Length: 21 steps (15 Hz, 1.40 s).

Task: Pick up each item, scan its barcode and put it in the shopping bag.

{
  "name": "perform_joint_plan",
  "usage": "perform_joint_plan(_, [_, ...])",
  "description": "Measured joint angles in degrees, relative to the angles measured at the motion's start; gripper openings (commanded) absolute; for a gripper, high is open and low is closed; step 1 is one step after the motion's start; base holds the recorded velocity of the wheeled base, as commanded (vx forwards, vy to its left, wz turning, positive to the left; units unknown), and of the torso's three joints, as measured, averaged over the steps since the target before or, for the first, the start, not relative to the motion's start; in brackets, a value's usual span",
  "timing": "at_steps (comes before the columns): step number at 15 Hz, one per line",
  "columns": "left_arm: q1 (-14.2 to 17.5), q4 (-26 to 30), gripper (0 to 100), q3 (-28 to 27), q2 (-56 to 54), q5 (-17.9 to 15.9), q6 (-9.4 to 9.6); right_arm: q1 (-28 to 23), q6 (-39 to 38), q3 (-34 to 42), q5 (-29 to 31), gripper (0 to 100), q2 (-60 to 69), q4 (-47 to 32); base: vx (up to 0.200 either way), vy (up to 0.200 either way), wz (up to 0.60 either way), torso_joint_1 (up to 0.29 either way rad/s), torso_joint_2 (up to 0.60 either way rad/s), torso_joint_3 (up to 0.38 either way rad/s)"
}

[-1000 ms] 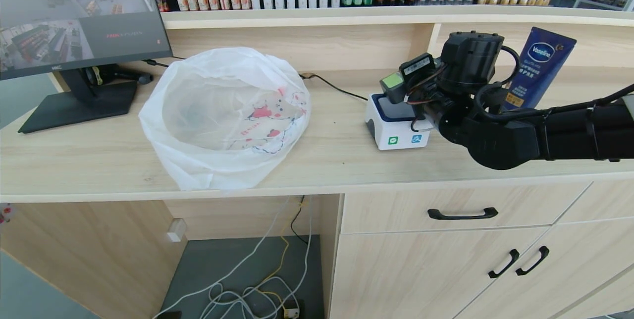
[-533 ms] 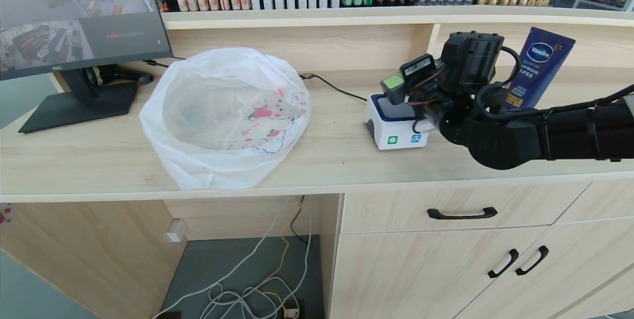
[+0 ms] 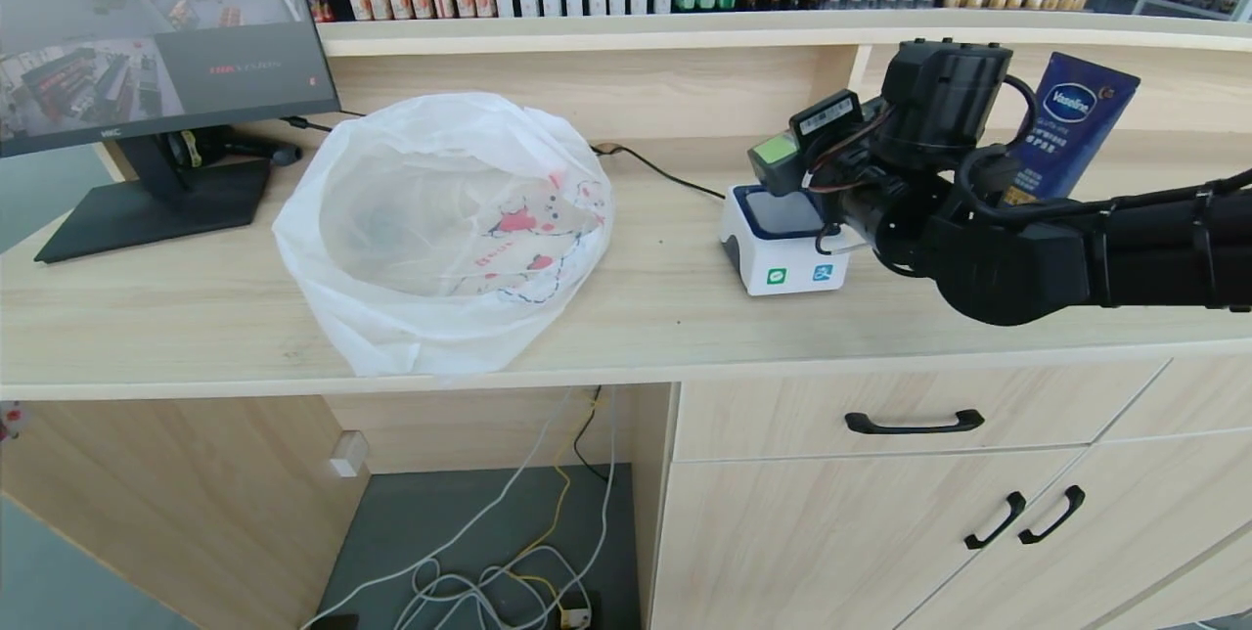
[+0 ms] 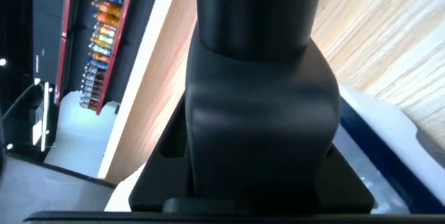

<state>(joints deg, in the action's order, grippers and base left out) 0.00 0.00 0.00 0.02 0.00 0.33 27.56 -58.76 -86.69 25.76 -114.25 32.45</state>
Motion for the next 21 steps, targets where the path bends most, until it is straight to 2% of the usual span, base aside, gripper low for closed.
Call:
perform_joint_plan(4, [0.0, 0.0, 100, 0.0, 0.0, 0.0, 0.00, 3.5, 5.8, 0.2, 3.9, 0, 4.2, 0.9, 0.000, 0.000, 0.00, 0.000, 0.00, 0.000])
perform_joint_plan(7, [0.0, 0.0, 100, 0.0, 0.0, 0.0, 0.00, 5.0, 15.9, 1.5, 5.3, 0, 7.2, 3.2, 0.000, 0.000, 0.00, 0.000, 0.00, 0.000])
perform_joint_plan(9, [0.0, 0.0, 100, 0.0, 0.0, 0.0, 0.02, 7.2, 24.8, 2.4, 5.6, 0, 8.5, 9.5, 0.000, 0.000, 0.00, 0.000, 0.00, 0.000])
perform_joint_plan(12, [-0.1, 0.0, 100, 0.0, 0.0, 0.0, 0.13, 13.0, 41.7, 6.8, 5.0, 0, 9.4, 23.7, 0.000, 0.000, 0.00, 0.000, 0.00, 0.000])
perform_joint_plan(13, [-0.1, 0.0, 100, 0.0, 0.0, 0.0, 0.11, 13.8, 47.0, 9.7, 3.0, 0, 9.7, 27.6, 0.000, 0.000, 0.00, 0.000, 0.00, 0.000])
perform_joint_plan(15, [0.0, 0.0, 100, 0.0, 0.0, 0.0, 0.11, 14.3, 57.4, 16.4, -6.5, 0, 10.2, 37.2, 0.000, 0.000, 0.00, 0.000, 0.00, 0.000])
perform_joint_plan(17, [0.0, 0.0, 100, 0.0, 0.0, 0.0, 0.16, 14.1, 63.8, 22.6, -15.4, 0, 10.6, 44.9, 0.000, 0.000, 0.00, 0.000, 0.00, 0.000])
perform_joint_plan(18, [0.0, 0.0, 100, 0.0, 0.0, 0.0, 0.18, 14.0, 65.8, 24.9, -17.4, 0, 10.8, 47.3, 0.000, 0.000, 0.00, 0.000, 0.00, 0.000])
perform_joint_plan(21, [-0.1, 0.0, 100, 0.0, 0.0, 0.0, 0.05, 13.8, 66.6, 28.8, -17.7, 0, 10.8, 50.9, 0.000, 0.000, 0.00, 0.000, 0.00, 0.000])
